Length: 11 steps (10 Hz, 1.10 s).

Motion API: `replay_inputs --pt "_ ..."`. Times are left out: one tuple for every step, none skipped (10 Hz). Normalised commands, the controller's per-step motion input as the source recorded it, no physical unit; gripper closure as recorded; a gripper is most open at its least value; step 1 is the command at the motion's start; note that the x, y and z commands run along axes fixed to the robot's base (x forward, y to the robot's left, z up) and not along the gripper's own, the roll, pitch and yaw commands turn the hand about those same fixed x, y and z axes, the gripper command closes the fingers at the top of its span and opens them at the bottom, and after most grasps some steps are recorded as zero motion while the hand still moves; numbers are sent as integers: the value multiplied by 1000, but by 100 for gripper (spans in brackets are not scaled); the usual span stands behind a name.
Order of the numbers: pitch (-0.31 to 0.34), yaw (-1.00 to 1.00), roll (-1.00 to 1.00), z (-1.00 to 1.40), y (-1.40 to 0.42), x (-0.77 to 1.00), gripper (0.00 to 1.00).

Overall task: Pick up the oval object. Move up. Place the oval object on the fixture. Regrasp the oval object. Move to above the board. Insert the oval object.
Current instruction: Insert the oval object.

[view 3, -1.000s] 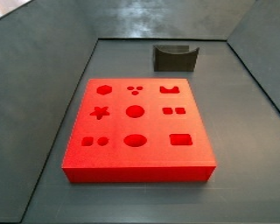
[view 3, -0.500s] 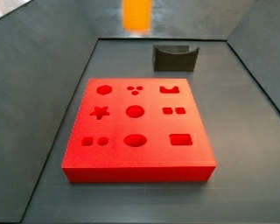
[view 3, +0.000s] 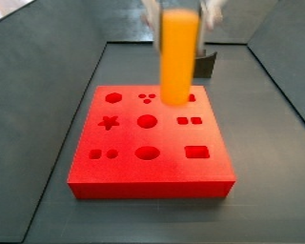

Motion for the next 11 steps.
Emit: replay_inputs --pt "-114 237 0 -994 -386 377 100" --pt "-163 143 -7 -277 -243 0 100" --pt "0 0 0 -6 -17 31 100" --pt "-80 -60 0 -271 0 -269 100" --pt "-166 0 44 -337 63 -800 100" --pt "-136 0 54 -191 0 -649 100" --pt "0 0 0 0 26 0 100" --pt "-107 57 0 -277 0 -246 100" --pt "-116 311 0 -349 0 -186 100" --pt "-113 331 0 -231 0 0 100" --pt "-84 160 0 -126 0 -40 100"
